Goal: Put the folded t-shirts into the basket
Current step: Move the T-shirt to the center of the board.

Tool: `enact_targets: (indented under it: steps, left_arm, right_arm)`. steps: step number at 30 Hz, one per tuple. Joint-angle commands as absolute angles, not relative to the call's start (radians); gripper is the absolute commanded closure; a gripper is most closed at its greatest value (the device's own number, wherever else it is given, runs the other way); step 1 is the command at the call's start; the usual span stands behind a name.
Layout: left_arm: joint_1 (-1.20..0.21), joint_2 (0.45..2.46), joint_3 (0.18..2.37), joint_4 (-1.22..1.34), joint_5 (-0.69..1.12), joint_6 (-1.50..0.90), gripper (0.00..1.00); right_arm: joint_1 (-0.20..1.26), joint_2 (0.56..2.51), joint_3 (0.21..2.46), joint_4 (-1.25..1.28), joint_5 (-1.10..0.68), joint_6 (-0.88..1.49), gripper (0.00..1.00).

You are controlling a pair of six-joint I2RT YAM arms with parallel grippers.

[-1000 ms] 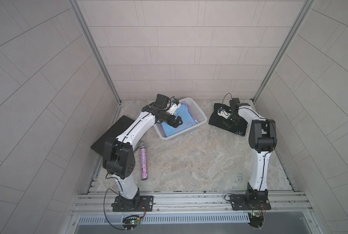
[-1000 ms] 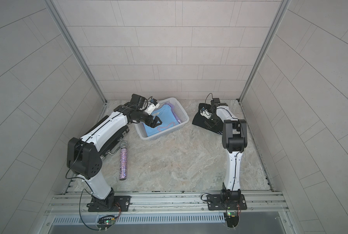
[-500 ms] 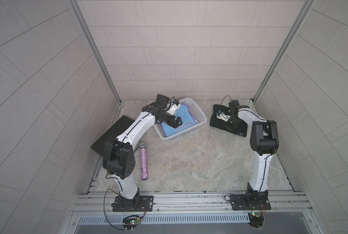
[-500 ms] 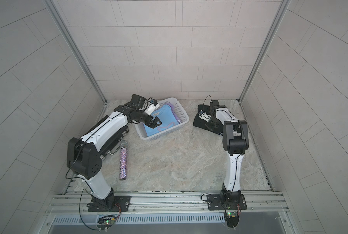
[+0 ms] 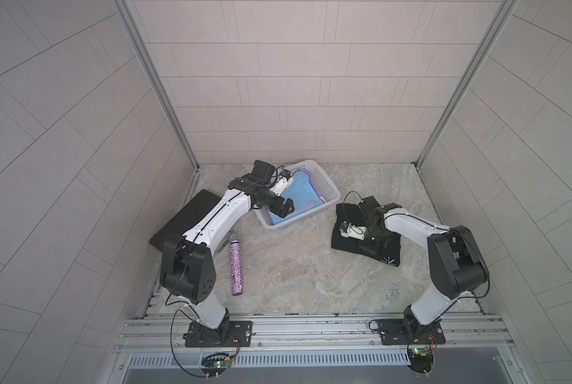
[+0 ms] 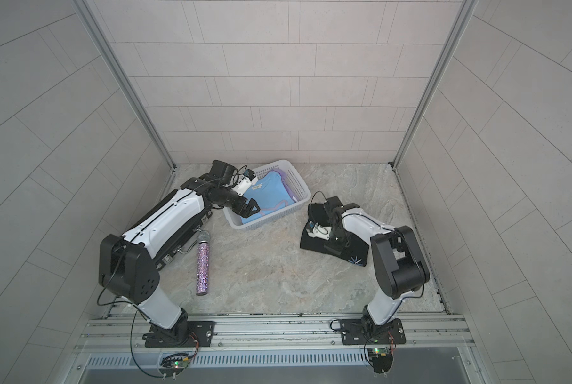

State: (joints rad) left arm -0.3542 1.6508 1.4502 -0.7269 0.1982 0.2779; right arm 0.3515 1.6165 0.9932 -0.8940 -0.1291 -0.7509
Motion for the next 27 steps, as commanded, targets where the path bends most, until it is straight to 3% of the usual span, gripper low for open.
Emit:
enact_targets:
  steps: [1,5,8,12,16,22,27]
  left_arm:
    - [-0.357,1.617,1.420,-0.755,0.211,0.277,0.14]
    - [-0.359,1.581,1.351,-0.720,0.310,0.239,0.14]
    - [-0.392,1.553,1.260,-0.637,0.398,0.206,0.13]
    - [-0.494,1.546,1.171,-0.550,0.410,0.197,0.11]
    - [-0.609,1.579,1.126,-0.473,0.389,0.162,0.11]
    - [-0.721,1.692,1.115,-0.366,0.269,0.064,0.18]
    - [-0.738,1.773,1.116,-0.267,0.155,-0.041,0.19]
  right_arm:
    - [0.422,1.518,0.916,-0.955,-0.202,-0.756,0.93]
    - [0.455,1.417,0.899,-0.990,-0.273,-0.713,0.78]
    - [0.405,1.341,0.935,-1.014,-0.367,-0.698,0.62]
    - [0.294,1.273,0.994,-1.038,-0.494,-0.674,0.48]
    - [0.086,1.301,1.026,-0.992,-0.530,-0.642,0.44]
    - [-0.202,1.535,1.160,-0.960,-0.552,-0.498,0.44]
    - [-0.244,1.666,1.196,-0.867,-0.447,-0.371,0.40]
